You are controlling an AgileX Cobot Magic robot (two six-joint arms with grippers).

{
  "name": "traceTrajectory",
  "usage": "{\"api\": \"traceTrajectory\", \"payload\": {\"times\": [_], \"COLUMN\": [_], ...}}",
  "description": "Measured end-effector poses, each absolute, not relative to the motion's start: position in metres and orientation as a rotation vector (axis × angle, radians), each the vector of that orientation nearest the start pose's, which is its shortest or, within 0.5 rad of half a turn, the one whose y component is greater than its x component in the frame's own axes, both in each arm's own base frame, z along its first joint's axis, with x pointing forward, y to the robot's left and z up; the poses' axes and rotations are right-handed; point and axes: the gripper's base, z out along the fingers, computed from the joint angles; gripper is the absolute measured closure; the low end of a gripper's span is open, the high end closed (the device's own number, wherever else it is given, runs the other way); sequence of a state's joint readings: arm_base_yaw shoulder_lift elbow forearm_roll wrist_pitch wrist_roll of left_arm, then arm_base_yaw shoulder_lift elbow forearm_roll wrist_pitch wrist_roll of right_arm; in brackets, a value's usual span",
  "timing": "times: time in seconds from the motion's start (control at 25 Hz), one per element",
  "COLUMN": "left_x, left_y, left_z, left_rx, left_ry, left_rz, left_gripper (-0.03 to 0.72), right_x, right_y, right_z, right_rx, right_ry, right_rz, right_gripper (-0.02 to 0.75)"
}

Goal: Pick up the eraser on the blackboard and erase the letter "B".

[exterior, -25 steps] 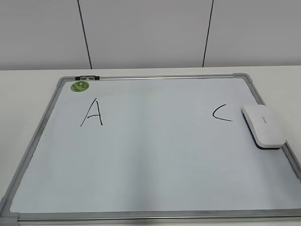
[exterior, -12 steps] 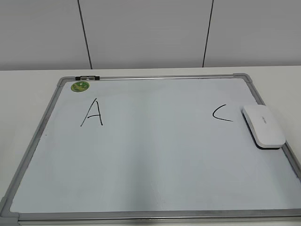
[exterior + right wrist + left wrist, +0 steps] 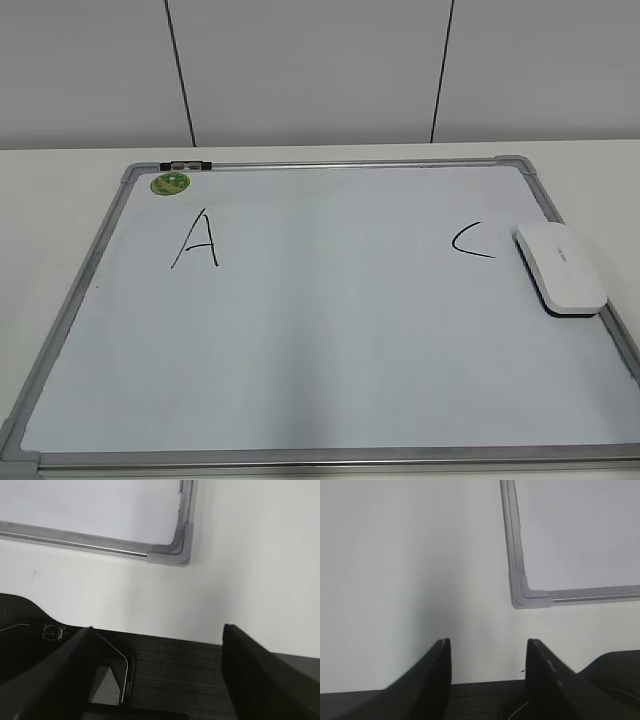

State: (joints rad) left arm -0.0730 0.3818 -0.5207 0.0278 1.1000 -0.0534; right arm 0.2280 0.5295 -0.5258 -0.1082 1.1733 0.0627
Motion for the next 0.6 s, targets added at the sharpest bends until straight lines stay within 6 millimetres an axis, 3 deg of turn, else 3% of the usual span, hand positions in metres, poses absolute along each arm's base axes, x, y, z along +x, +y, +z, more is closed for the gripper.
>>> {"api": "traceTrajectory", "payload": {"times": [0.6], "left_x": [0.0504], "left_y": [-0.0013], "left_z": [0.2716], "left_rx": [0.029], "left_ry": [2.442], "left_rz": [-0.018], "left_gripper": [0.342], "right_x": [0.0677], "right_y": [0.0082], "right_z": [0.2553], "right_rx": [-0.323], "right_ry": [2.622], "right_rz": [-0.043], "right_gripper": [0.164]}}
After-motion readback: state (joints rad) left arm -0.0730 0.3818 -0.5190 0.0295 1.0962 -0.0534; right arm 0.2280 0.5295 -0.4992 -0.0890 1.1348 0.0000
